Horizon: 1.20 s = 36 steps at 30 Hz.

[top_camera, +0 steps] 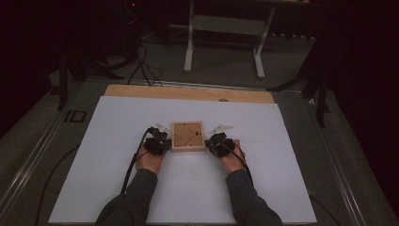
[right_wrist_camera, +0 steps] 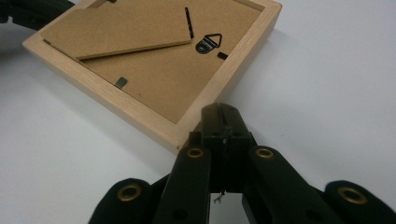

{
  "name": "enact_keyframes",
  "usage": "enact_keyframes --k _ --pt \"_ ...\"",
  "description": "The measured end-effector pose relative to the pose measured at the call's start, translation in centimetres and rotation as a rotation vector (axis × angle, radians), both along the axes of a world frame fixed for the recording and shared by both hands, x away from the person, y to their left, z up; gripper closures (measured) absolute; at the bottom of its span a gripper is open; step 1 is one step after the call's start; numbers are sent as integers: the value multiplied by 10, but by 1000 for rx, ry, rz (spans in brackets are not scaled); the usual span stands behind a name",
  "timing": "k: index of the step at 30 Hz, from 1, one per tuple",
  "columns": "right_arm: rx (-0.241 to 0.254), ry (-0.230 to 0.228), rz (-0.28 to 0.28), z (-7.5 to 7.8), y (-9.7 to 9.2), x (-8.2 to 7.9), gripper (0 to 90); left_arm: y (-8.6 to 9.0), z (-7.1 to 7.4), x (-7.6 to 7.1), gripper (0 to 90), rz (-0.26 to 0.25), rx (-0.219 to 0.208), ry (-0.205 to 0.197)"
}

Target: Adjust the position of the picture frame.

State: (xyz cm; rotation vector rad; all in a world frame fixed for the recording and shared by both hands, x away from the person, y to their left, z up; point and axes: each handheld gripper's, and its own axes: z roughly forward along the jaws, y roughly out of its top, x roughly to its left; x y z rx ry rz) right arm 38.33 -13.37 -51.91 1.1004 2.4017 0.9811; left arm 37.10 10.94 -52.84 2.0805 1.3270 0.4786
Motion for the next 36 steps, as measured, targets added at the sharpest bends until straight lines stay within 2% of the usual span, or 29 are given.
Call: enact_keyframes --k 7,11,36 --pt "1 -5 12 0 2 -5 899 4 0 -2 896 -25 -3 5" --pt "-3 -11 31 1 2 -8 899 8 -2 -12 895 -45 -10 7" --pt "-10 -14 55 1 6 -15 899 12 -3 -20 896 -36 -11 1"
